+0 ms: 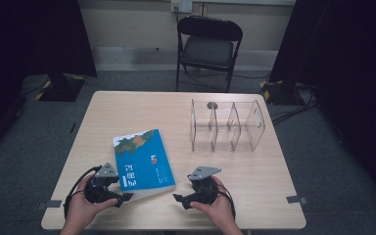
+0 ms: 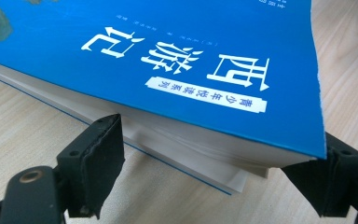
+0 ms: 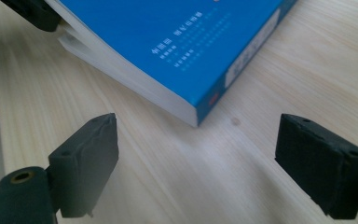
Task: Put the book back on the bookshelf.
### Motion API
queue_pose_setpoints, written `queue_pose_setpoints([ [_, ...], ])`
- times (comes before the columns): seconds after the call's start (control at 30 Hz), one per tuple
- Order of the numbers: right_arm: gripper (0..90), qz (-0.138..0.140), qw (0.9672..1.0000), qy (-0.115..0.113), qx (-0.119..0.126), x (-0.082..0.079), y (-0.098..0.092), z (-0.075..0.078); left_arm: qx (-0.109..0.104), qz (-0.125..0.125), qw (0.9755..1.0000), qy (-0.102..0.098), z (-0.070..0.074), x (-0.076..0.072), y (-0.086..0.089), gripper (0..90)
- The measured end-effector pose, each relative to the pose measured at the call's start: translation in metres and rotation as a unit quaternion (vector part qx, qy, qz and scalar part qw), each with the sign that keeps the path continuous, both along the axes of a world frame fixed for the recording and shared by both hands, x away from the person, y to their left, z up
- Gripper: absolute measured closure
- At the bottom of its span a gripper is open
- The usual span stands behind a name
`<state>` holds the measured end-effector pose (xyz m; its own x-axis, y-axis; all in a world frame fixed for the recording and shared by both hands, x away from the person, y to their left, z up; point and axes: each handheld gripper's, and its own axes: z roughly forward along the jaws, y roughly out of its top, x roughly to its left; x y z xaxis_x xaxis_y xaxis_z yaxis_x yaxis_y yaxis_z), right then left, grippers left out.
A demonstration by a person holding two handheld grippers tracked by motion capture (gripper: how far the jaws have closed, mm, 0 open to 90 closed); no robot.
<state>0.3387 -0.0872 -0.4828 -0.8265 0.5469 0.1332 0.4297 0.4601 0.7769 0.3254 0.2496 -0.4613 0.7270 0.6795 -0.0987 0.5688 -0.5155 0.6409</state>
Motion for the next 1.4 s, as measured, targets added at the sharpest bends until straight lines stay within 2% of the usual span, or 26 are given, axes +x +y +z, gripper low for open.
queue_pose_setpoints([
  [0.1, 12.8, 0.011, 0.9998, -0.013, -0.011, -0.001, 0.005, 0.003, -0.004, 0.002, 1.0, -0.001, 0.002, 0.0, 0.0, 16.8],
  [0.2, 12.8, 0.01, 0.9998, -0.015, -0.006, -0.002, 0.008, 0.004, -0.006, 0.003, 1.0, -0.003, 0.003, 0.0, 0.0, 16.9],
  [0.37, 12.8, 0.032, 0.9988, -0.022, -0.029, -0.003, 0.021, 0.004, -0.004, 0.004, 1.0, -0.007, 0.006, 0.001, -0.001, 16.9],
  [0.43, 12.8, 0.034, 0.9989, -0.022, -0.023, -0.002, 0.025, 0.006, -0.002, 0.001, 1.0, -0.003, 0.008, 0.002, -0.001, 16.9],
  [0.47, 12.8, 0.034, 0.999, -0.022, -0.021, -0.001, 0.026, 0.007, -0.008, 0.005, 1.0, -0.003, 0.008, 0.002, -0.002, 16.9],
  [0.6, 12.7, 0.043, 0.9984, -0.029, -0.026, 0.001, 0.031, 0.011, -0.008, 0.002, 1.0, -0.003, 0.01, 0.003, -0.001, 16.9],
  [0.7, 12.7, 0.044, 0.9985, -0.024, -0.021, 0.002, 0.034, 0.015, -0.008, 0.004, 1.0, 0.002, 0.012, 0.004, -0.002, 16.9],
  [0.87, 12.7, 0.05, 0.9983, -0.015, -0.027, 0.004, 0.044, 0.011, -0.005, 0.0, 1.0, 0.0, 0.013, 0.004, -0.002, 16.9],
  [0.97, 12.7, 0.052, 0.9979, -0.019, -0.034, 0.003, 0.046, 0.009, -0.005, 0.0, 1.0, 0.0, 0.014, 0.005, -0.003, 16.9],
  [1.27, 12.4, 0.062, 0.9977, -0.023, -0.014, 0.008, 0.064, 0.008, -0.005, -0.001, 1.0, -0.001, 0.016, 0.006, -0.003, 16.9],
  [1.4, 11.8, 0.06, 0.9976, -0.03, -0.016, 0.009, 0.072, 0.006, -0.005, 0.0, 1.0, -0.005, 0.018, 0.006, -0.004, 16.9],
])
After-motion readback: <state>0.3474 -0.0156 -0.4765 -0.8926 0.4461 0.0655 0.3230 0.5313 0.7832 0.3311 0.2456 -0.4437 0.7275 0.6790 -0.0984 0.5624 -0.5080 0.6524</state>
